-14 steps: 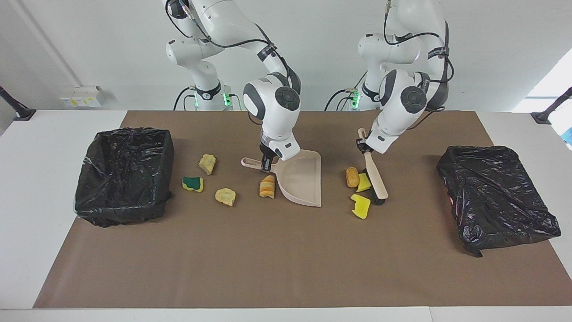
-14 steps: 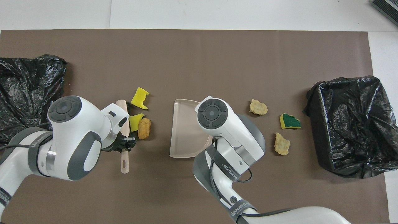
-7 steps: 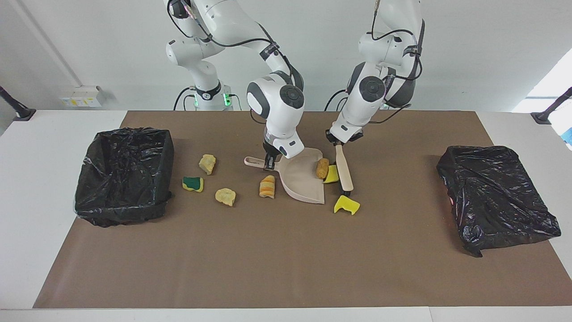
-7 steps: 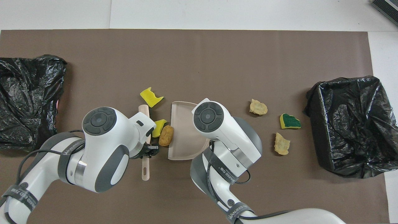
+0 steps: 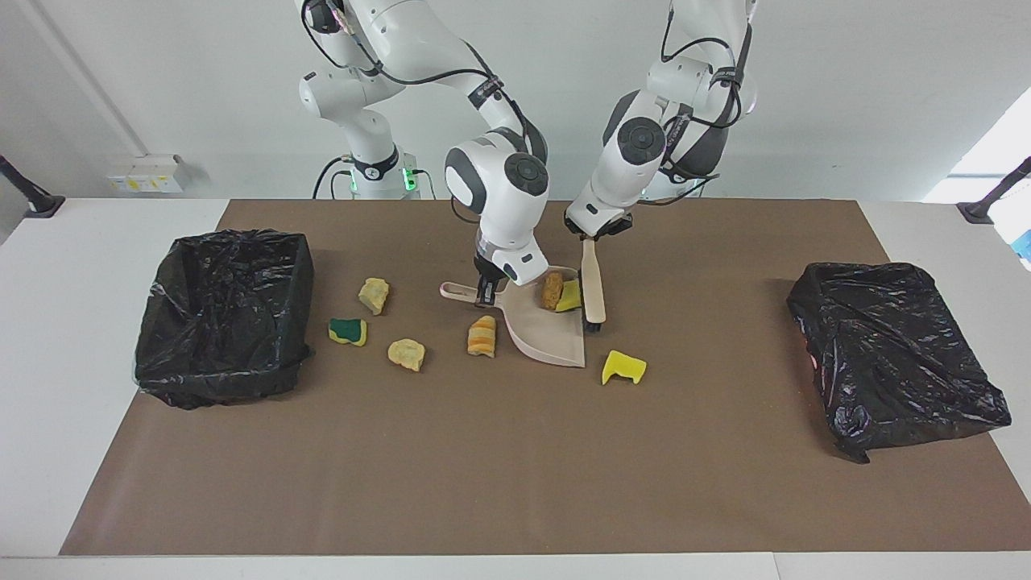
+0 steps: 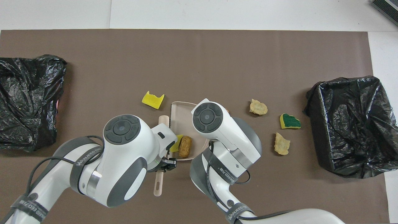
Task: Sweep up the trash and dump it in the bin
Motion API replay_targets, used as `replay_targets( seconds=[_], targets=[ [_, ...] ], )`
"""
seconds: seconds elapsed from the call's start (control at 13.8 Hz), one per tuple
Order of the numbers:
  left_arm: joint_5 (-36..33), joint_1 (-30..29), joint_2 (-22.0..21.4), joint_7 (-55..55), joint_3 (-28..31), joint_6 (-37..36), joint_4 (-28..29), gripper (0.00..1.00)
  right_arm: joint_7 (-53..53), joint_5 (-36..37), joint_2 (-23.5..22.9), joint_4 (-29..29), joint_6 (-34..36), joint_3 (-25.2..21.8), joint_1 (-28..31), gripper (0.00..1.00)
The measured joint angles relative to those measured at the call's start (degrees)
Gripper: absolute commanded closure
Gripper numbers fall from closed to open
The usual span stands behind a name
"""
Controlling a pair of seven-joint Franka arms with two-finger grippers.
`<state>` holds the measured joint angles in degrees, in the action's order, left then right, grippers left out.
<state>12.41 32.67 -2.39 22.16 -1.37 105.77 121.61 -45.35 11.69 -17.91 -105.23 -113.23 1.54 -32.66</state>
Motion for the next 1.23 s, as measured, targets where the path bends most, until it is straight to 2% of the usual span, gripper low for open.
replay_targets(
  seconds=[0.36, 0.58, 0.8, 0.94, 1.23],
  targets=[
    [-9.9, -8.7, -0.1, -15.3, 0.8, 0.0, -3.5, 1.00, 0.0, 0.7, 0.0, 0.0, 0.0, 0.0, -0.2, 1.00],
    [-15.1, -13.6, 3.7, -20.5, 1.0, 3.8, -5.9, 1.00, 0.0, 0.7, 0.0, 0.0, 0.0, 0.0, -0.2, 1.00],
    [-16.2, -14.5, 9.8, -22.8, 0.9, 4.6, -10.6, 1.00, 0.0, 0.7, 0.0, 0.0, 0.0, 0.0, -0.2, 1.00],
    [-16.3, -14.4, 12.6, -23.4, 0.4, 4.7, -11.6, 1.00, 0.0, 0.7, 0.0, 0.0, 0.0, 0.0, -0.2, 1.00],
    [-16.3, -12.7, 13.1, -23.4, -0.6, 4.7, -8.4, 1.00, 0.0, 0.7, 0.0, 0.0, 0.0, 0.0, -0.2, 1.00]
  ],
)
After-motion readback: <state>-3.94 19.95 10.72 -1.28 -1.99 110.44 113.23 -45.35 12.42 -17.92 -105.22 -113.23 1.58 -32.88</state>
